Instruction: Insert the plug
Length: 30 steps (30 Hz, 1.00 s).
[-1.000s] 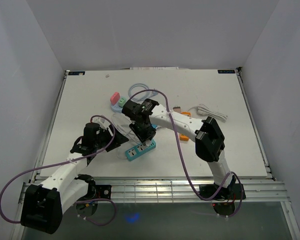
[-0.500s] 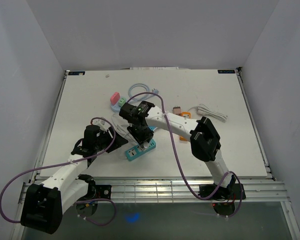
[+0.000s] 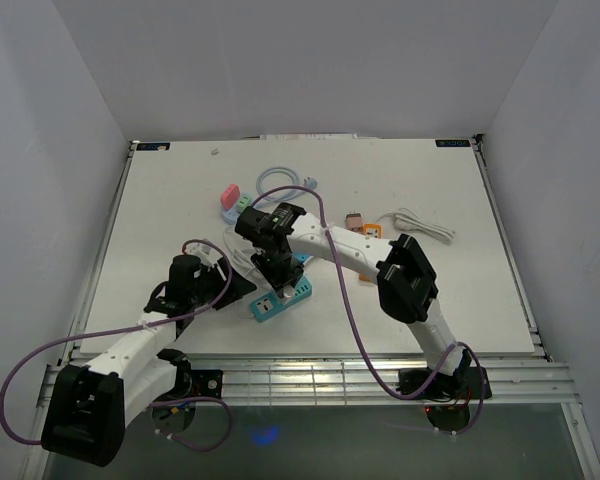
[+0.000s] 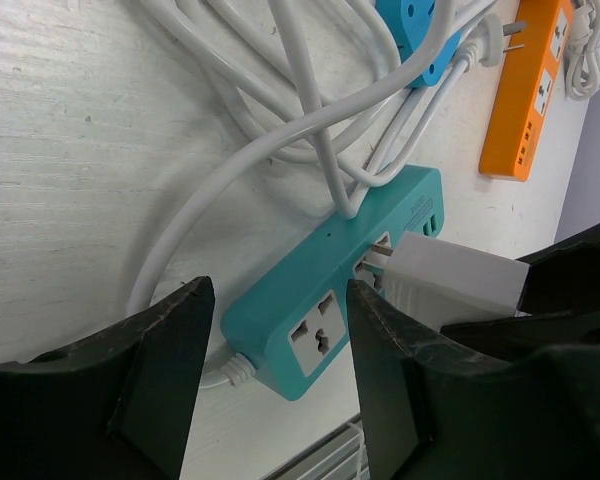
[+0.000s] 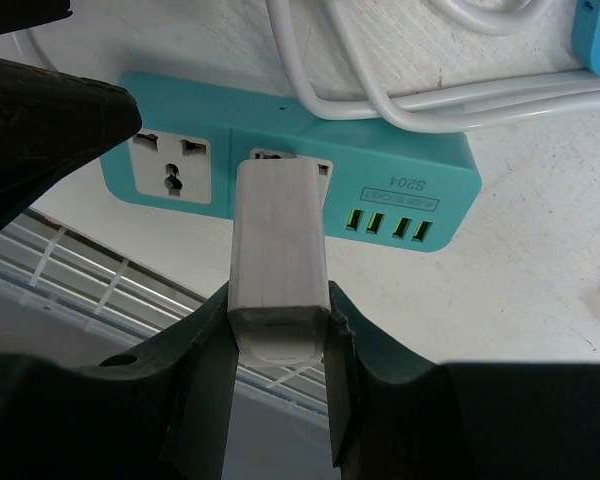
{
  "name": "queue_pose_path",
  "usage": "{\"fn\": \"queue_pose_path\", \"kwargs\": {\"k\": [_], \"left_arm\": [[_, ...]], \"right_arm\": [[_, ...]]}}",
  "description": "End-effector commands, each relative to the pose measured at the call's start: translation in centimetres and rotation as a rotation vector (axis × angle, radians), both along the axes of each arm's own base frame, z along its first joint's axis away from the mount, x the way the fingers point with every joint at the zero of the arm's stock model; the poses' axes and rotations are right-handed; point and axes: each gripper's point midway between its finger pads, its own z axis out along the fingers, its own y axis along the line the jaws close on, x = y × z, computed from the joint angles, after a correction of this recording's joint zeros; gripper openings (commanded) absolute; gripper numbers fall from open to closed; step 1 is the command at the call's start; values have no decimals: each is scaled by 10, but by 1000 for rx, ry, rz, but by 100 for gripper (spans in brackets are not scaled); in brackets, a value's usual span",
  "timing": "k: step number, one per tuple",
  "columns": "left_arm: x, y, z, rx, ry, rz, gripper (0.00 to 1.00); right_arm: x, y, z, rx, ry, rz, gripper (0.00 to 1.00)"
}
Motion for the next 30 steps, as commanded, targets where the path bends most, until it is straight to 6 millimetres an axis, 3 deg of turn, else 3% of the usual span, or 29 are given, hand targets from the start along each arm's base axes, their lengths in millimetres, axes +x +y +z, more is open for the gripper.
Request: {"fn": "queue_pose_path", "kwargs": {"k": [1,17,30], "left_arm": [[3,-3,3,-16,-27,-14,66],[3,-7,1,-29,-58,-35,66],[-2,-21,-5,-10,-57,-85,64]], "right_arm": [[-5,-3,-5,-44,25,-10,8],[-2,-20,-10,-143,12,-20,8],[2,-11,-23,-165,29,3,8]]}}
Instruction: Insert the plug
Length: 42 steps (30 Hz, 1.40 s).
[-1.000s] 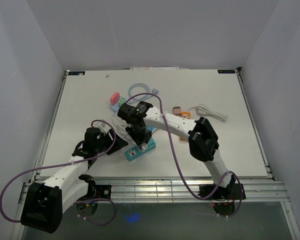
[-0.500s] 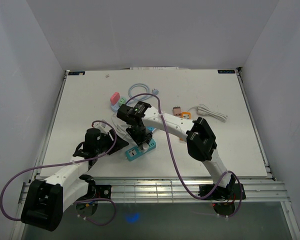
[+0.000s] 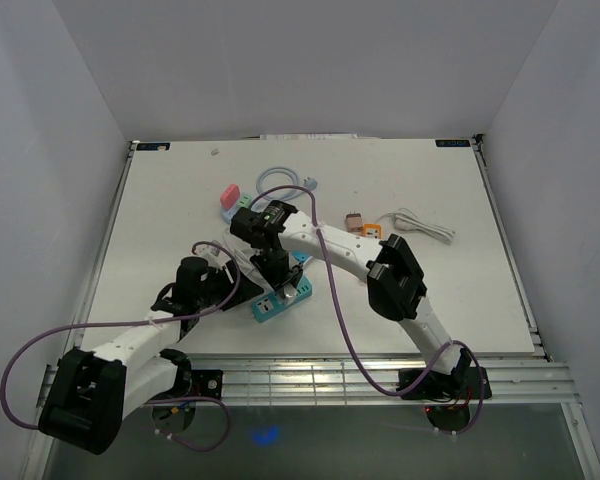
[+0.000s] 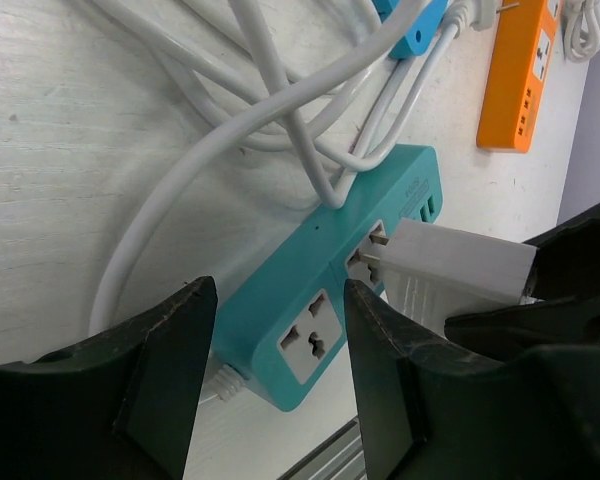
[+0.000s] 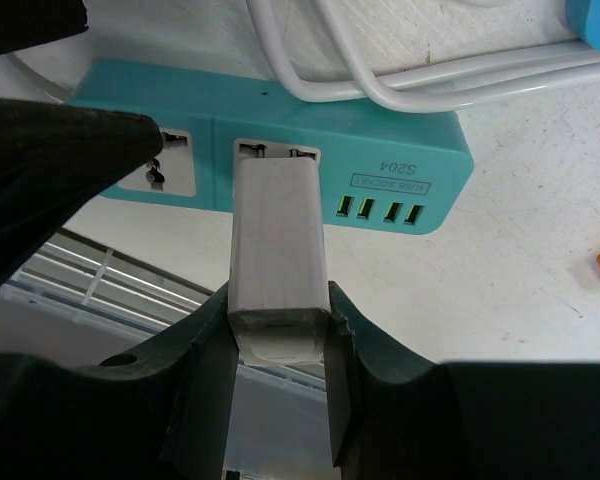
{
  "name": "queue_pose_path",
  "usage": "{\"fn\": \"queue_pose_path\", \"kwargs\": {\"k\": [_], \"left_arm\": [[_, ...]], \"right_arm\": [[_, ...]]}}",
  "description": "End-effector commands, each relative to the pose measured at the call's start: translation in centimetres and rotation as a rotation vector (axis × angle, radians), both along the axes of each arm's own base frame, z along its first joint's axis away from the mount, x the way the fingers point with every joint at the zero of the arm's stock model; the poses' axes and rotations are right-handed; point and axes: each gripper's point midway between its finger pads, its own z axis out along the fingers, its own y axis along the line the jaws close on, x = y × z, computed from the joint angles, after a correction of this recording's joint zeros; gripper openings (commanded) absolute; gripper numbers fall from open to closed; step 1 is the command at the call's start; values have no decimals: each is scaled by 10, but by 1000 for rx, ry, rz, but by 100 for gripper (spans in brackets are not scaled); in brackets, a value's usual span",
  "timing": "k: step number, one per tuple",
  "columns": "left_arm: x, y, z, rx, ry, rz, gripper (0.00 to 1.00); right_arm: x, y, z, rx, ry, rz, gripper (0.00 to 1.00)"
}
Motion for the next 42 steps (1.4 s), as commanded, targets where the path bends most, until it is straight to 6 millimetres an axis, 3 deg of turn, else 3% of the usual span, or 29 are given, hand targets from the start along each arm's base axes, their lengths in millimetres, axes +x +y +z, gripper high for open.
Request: {"fn": "queue_pose_path", "kwargs": {"k": [1,10,22,38,42], "left_arm": [[0,-6,3,5,-37,-21,64],[-8,-25,-5,59,-40,-81,62],[-9,-25,-4,69,-63,-76,51],[-11,-27,-4,77,-69,-87,49],[-13,-25,-5,90,-45,-83,52]], "right_arm": [[2,-2,-21,-75,14,16,8],[5,1,-37,-94,33,38,8],[13,7,-51,-87,38,22,8],[12,5,-97,-127,71,16,8],[21,9,-86,-104,24,9,8]]}}
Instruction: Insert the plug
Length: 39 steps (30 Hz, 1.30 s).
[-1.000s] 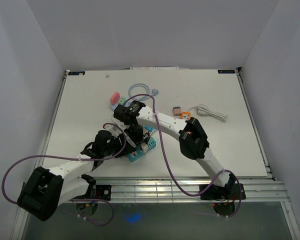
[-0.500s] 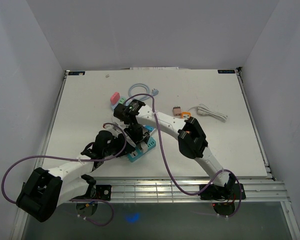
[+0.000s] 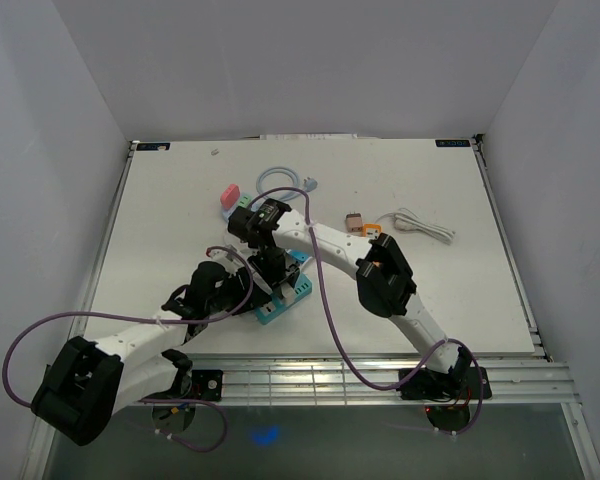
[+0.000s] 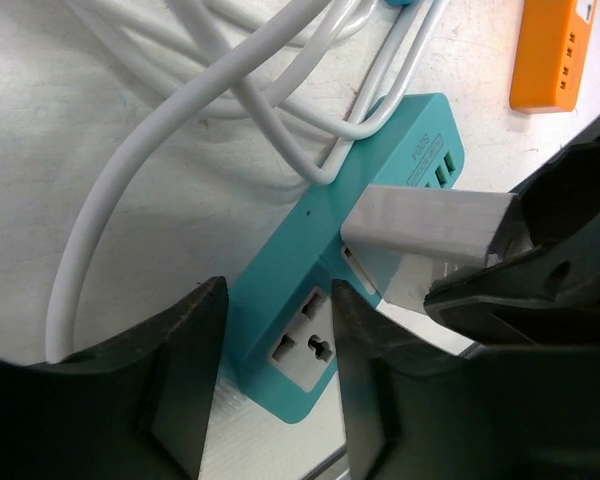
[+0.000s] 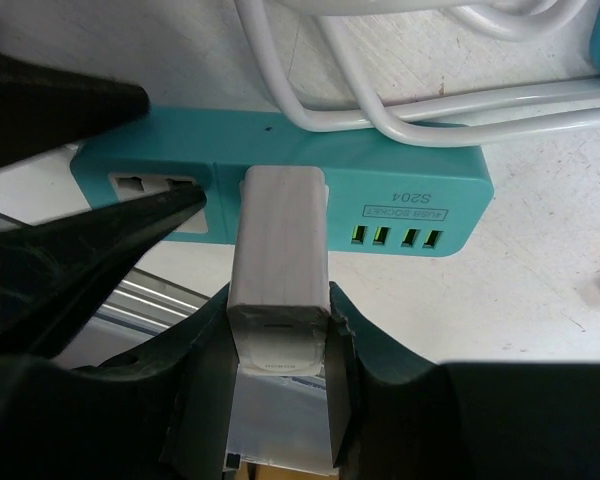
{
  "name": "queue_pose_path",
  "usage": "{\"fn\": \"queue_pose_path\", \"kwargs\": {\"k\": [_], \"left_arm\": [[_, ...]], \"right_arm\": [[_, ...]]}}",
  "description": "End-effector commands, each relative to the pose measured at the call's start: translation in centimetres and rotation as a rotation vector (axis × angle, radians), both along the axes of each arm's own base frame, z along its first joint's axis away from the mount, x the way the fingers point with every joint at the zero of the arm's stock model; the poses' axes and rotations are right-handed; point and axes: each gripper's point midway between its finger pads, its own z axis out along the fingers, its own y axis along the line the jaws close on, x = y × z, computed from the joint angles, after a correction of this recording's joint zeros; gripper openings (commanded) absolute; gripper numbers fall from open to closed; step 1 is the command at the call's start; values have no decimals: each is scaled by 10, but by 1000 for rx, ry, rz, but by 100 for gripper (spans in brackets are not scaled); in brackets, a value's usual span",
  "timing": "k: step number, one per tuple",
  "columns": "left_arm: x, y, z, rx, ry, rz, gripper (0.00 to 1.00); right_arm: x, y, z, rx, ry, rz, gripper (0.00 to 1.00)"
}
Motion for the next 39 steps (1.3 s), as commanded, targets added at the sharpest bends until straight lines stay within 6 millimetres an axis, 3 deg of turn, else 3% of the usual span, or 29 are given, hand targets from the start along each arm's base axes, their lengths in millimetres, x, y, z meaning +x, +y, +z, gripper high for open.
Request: {"fn": "queue_pose_path", "kwargs": {"k": [1,4,5,8,10,11,15,21,29,34,39], "left_arm": [[1,3,4,24,-2,10,58],[6,8,15,51,-9,40,72],[8,8,22,47,-20,44,74],[10,9,38,36,-48,59,79],[10,11,42,43,-41,67,81],[10,12,46,41,-50,71,82],[10,13,61,34,-66,79,82],[7,21,70,55,-66,107,83],[8,29,96,21,-122,167,84],[14,29,110,31,-145,165,85],[23,29,131,44,-152,185,84]], "right_arm": [[20,1,-65,-63,-47,-12,8],[36,7,-36,5,-117,-52,10],[40,10,-19,48,-144,-59,13],[46,12,2,106,-185,-76,21],[48,11,9,113,-195,-75,28],[48,9,10,111,-198,-77,36],[47,6,14,110,-198,-74,48],[48,9,37,182,-230,-70,65],[57,6,75,252,-306,-82,72],[74,-9,97,293,-373,-115,73],[106,-28,98,326,-463,-127,71]]}}
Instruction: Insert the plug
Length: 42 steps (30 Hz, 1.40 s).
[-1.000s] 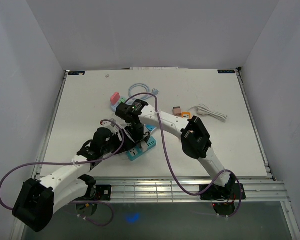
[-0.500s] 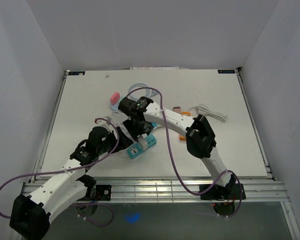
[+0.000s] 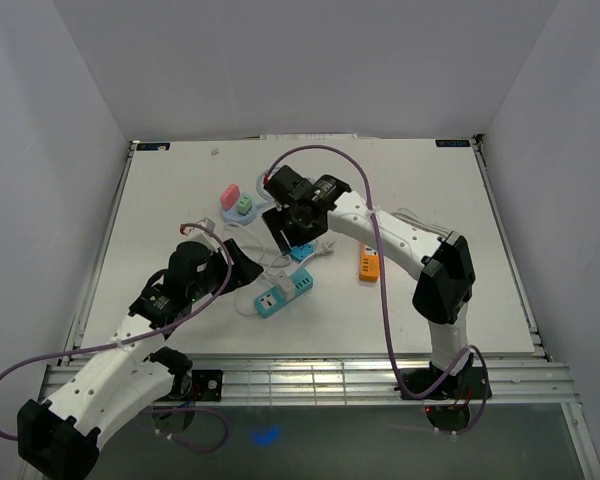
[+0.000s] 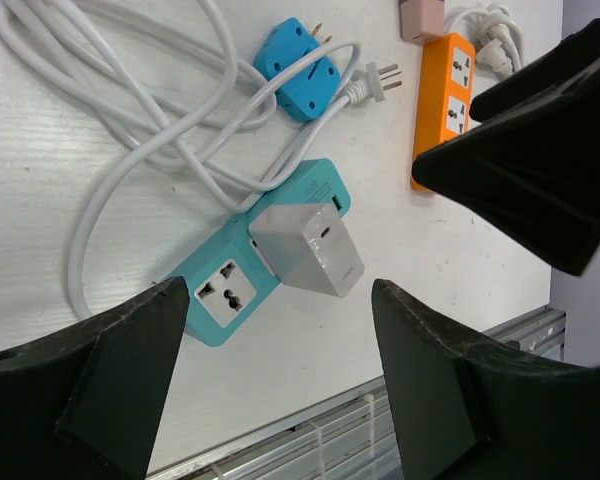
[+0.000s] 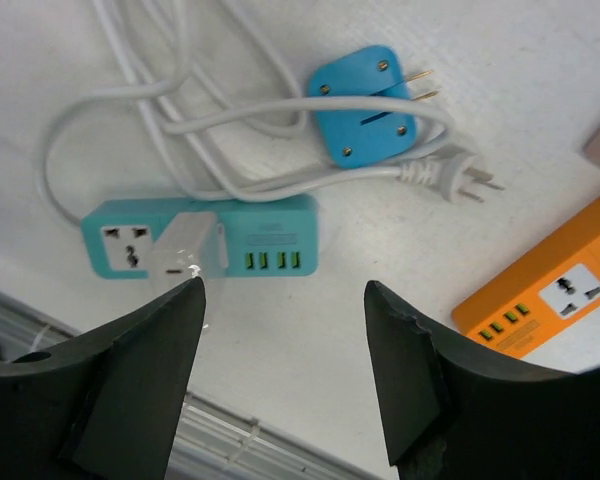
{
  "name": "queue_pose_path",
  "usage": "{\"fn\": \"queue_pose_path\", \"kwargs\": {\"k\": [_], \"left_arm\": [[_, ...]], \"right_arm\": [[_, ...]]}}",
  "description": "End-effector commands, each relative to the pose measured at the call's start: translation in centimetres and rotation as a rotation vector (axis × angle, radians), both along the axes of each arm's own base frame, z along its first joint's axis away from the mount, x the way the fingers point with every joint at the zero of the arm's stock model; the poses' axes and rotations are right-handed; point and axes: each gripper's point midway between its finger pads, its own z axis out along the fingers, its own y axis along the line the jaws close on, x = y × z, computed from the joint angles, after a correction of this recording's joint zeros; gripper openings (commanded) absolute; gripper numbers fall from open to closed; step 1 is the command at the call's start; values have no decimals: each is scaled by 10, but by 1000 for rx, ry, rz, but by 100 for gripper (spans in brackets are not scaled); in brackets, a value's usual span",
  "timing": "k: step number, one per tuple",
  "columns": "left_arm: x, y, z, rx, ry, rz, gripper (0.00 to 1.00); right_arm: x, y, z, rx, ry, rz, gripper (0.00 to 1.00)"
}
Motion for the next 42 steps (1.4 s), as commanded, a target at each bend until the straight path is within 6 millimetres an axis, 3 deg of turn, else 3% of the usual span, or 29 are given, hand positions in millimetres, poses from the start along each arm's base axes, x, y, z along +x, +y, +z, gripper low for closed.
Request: {"fn": "queue_pose_path", "kwargs": {"k": [1,5,8,13,22,31,35,37,42], "left_arm": [[10,2,24,11,-29,26,85],[17,-3,33,24,-12,19,85],[23,-4,36,36,3,27,85],[29,-4,47,12,2,29,84],[34,4,43,-30,35,32,85],[33,3,33,-19,56,13,84],[35,0,31,-26,59,3,84],[35,-1,31,-29,61,-1,84],[35,0,30,-24,58,0,84]], "right_arm": [[31,-18,8,12,-129,11,70],[54,-28,0,-20,-247,55,70],[72,-25,-11,-49,-314,123,70],[95,-13,-41,-119,-329,227,69],[132,5,-60,-52,-336,257,68],[136,9,-75,-12,-328,318,70],[146,-4,-72,5,-326,246,69],[159,-20,-66,35,-311,146,67],[189,-92,-59,-19,-310,-143,70]]}}
